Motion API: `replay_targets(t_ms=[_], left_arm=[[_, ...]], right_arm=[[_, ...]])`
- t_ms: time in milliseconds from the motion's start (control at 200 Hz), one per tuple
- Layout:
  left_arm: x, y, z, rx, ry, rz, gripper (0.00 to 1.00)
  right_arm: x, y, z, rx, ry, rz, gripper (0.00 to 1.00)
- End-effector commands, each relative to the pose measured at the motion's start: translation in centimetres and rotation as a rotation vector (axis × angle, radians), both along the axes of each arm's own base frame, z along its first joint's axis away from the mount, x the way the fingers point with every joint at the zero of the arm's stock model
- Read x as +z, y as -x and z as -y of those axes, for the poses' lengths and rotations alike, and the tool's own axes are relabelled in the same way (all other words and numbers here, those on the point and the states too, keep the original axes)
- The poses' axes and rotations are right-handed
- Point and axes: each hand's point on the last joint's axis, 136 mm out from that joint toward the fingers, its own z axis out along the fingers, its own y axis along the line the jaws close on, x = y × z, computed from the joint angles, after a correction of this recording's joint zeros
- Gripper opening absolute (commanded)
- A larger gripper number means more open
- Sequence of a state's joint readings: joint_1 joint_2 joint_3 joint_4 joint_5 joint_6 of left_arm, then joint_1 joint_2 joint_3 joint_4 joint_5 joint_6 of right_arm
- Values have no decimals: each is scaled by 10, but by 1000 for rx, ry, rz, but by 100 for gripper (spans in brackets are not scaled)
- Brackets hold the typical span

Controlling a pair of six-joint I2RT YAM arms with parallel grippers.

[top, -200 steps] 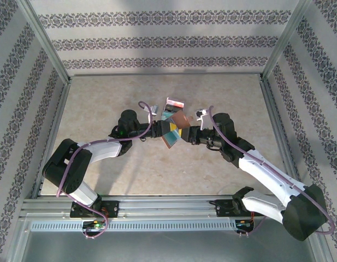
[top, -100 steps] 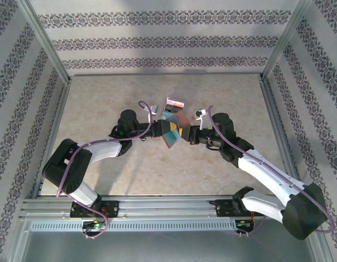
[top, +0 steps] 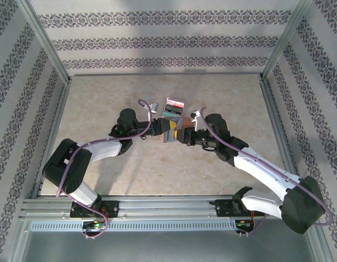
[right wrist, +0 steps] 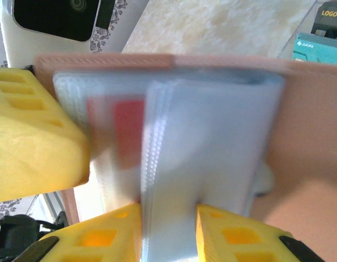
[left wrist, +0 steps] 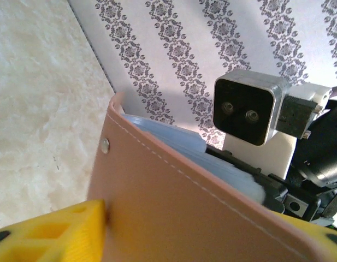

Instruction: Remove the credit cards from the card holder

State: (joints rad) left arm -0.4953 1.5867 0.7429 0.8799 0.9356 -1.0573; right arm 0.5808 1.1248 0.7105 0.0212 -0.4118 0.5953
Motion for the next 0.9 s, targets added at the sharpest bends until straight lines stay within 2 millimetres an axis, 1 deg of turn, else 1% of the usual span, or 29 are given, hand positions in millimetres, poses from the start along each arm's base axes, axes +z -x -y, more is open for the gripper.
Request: replay_targets(t_ms=[0, 150, 215, 265, 325, 400, 445, 515, 540, 570, 640, 680, 735, 789, 894], left_arm=[[29, -1, 0, -18, 58, 99, 48], [28, -2, -1, -9, 57, 98, 43], [28, -3, -1, -3, 58, 98, 35], [29, -4, -1, 5, 61, 101, 27], [27, -7, -2, 20, 54, 103, 19], [15, -13, -5, 69, 14, 94, 19], [1, -19, -8, 110, -44, 70, 25], [-29, -26, -17, 180, -212, 36, 26], [-42, -27, -21, 200, -289, 22, 28], [-56, -26, -27, 215, -392, 13, 33], [-83, -24, -41, 243, -622, -5, 51], [-92, -22, -45, 234, -686, -15, 56], [-98, -21, -43, 216, -700, -32, 60], [-101, -21, -34, 193, -669, -44, 64], [-103, -22, -11, 148, -623, -43, 69]], right_arm=[[11, -8, 1, -35, 8, 39, 32], [16, -9, 4, -56, 6, 54, 34], [17, -10, 8, -75, 15, 60, 34], [15, -11, 12, -92, 28, 64, 35], [10, -13, 15, -113, 46, 63, 29], [1, -17, 20, -147, 68, 36, 26], [-5, -19, 23, -170, 86, 12, 24], [-18, -22, 35, -239, 135, -36, 21], [-22, -22, 39, -265, 149, -53, 21], [-27, -23, 46, -300, 168, -73, 21], [-37, -23, 62, -378, 200, -117, 21], [-41, -23, 69, -413, 212, -133, 21], [-46, -22, 80, -461, 234, -148, 22], [-48, -22, 88, -497, 248, -156, 24], [-55, -21, 99, -541, 273, -179, 25]])
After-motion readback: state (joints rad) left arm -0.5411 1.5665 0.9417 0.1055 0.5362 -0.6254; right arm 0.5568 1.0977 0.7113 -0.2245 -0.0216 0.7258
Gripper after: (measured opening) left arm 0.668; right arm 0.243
